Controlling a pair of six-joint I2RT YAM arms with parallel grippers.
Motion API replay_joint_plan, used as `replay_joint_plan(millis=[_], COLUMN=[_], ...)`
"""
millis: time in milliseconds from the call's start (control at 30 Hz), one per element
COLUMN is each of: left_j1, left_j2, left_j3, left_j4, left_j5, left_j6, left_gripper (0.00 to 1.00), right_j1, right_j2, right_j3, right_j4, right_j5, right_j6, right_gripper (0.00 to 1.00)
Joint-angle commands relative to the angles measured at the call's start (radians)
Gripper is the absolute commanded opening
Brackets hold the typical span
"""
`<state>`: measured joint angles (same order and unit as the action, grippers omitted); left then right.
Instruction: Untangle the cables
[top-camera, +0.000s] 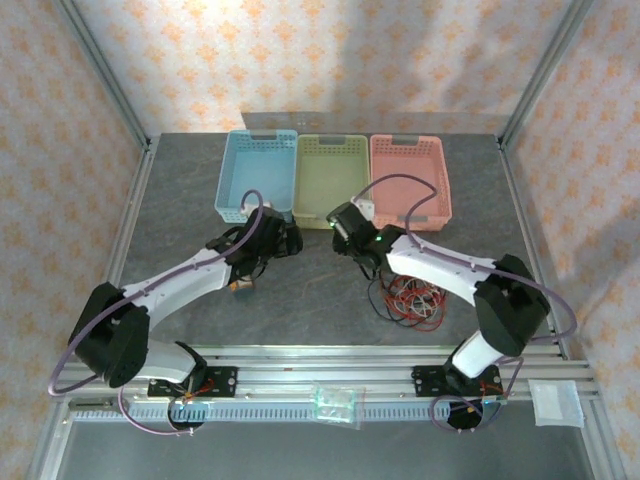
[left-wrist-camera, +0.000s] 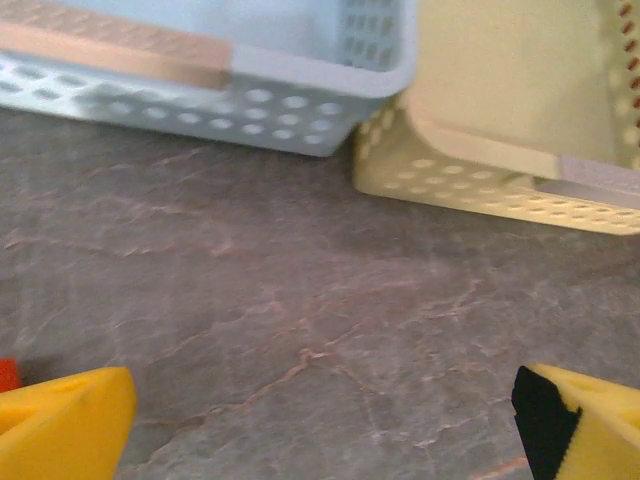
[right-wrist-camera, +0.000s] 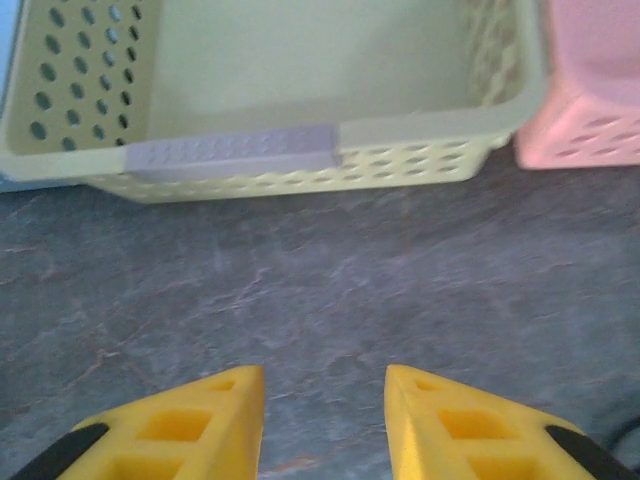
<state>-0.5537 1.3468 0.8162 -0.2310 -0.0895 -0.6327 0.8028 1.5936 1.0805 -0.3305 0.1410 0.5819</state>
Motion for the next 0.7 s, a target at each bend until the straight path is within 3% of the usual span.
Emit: replay_joint_plan(millis=[0,200,667], left_j1=[0.013,0.069,0.113], left_j2=[-0.084,-0.098,-0.137], left_j3=[-0.043,-0.069,-0.110], left_j4=[0.127,0.136,0.137], left_j5=[-0.090,-0.045,-0.027], left_j6=[-0.076,-0.088,-0.076], left_gripper=[0.99,0.97,0.96], right_j1=[0.016,0.012,-0.054], right_j2=[0.058,0.149,0.270], right_j3=[-0.002,0.046,0.141], right_j4=[0.117,0.156,0.157], right_j5=[0.046,0.132,0.133], right_j6=[0.101,0.114,0.080], right_gripper=[0.36,0.35,0.35])
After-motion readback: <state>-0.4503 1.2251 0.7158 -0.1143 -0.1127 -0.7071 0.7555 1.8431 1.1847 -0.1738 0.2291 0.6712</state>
